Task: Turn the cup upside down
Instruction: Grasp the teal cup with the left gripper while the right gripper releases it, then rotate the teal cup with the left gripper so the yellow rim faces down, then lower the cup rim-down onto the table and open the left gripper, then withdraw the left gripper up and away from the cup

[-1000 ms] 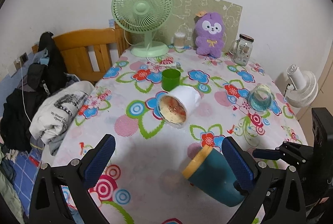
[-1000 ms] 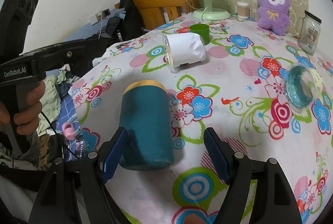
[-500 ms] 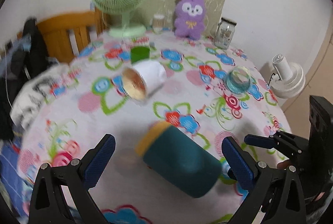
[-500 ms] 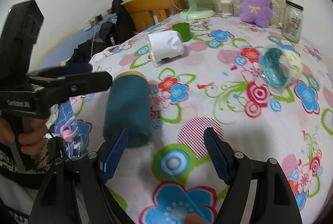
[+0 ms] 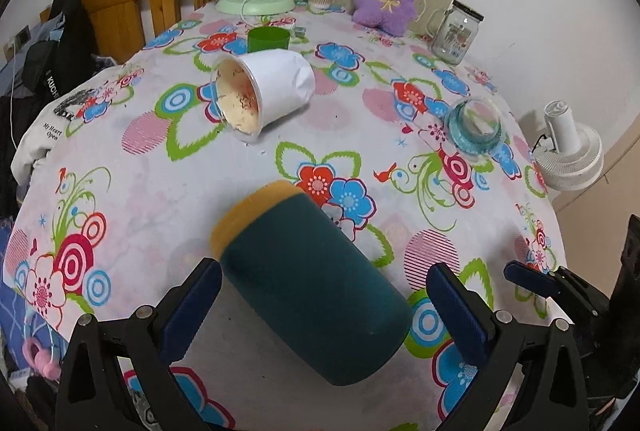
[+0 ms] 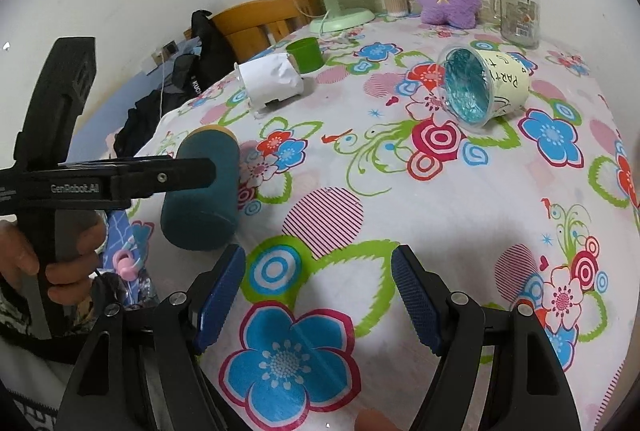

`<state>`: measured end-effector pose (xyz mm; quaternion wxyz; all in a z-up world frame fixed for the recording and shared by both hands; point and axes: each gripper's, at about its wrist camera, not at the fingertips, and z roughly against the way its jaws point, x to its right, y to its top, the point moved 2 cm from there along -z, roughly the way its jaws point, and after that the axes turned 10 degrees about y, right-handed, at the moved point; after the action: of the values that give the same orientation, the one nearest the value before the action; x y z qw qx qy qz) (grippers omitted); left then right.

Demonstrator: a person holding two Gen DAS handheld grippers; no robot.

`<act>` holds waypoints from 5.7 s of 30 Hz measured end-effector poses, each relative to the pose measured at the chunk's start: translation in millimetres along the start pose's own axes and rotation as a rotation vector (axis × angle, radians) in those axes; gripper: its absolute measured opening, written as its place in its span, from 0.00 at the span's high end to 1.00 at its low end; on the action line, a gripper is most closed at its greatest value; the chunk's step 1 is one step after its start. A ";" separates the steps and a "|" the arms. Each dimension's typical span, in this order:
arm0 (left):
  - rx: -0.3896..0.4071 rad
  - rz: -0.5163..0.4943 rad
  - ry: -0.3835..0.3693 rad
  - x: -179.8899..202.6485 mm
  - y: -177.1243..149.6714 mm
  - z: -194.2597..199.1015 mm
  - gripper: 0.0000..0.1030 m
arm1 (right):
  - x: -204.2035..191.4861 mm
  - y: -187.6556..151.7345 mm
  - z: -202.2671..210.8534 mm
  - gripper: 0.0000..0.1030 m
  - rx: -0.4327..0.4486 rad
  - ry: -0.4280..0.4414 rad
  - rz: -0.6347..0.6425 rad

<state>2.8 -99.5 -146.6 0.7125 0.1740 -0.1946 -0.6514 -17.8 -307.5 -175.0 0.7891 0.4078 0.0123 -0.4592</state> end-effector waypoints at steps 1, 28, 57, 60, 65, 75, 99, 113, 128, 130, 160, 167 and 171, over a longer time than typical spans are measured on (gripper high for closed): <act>-0.004 0.000 0.002 1.0 -0.6 -1.0 0.00 | 0.2 0.2 -0.3 0.24 0.000 0.003 0.002; 0.025 -0.023 0.015 9.5 -5.2 -1.7 0.27 | -20.3 -4.1 -24.0 0.24 -0.067 0.061 0.086; -0.034 -0.041 -0.007 9.3 -11.3 -10.0 0.26 | -27.7 -4.3 -27.1 0.24 -0.070 0.062 0.104; 0.041 -0.055 0.014 7.3 -5.3 3.8 0.28 | -29.1 -4.0 -28.0 0.24 -0.072 0.064 0.106; 0.154 -0.065 0.030 3.1 3.3 26.0 0.31 | -34.0 -2.5 -29.3 0.24 -0.071 0.070 0.115; 0.221 -0.045 0.005 -6.4 12.1 43.2 0.35 | -45.8 2.0 -34.2 0.24 -0.079 0.077 0.138; 0.238 -0.034 0.003 -19.1 23.1 68.5 0.36 | -66.5 17.5 -35.3 0.24 -0.044 0.075 0.179; 0.184 -0.073 0.044 -7.9 21.4 44.3 0.13 | -64.1 15.2 -34.9 0.24 -0.041 0.073 0.164; 0.175 -0.075 0.037 -9.1 23.0 41.8 0.13 | -66.2 17.2 -37.0 0.24 -0.044 0.066 0.164; 0.180 -0.074 0.037 -8.8 23.2 42.5 0.13 | -67.0 18.6 -36.3 0.24 -0.040 0.064 0.167; 0.320 -0.001 -0.001 -41.4 33.8 94.4 0.00 | -103.2 55.4 6.0 0.00 0.214 -0.204 0.169; 0.366 0.005 0.001 -49.1 34.8 110.6 0.00 | -103.4 66.2 20.1 0.00 0.283 -0.222 0.111; 0.385 0.021 0.005 -56.5 36.6 116.5 0.00 | -112.2 71.3 26.9 0.00 0.307 -0.238 0.120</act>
<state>-28.7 -39.3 -30.4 0.6733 0.3068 -0.3158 -0.5940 -39.9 -227.5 -67.7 0.7396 0.4660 -0.1754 -0.4528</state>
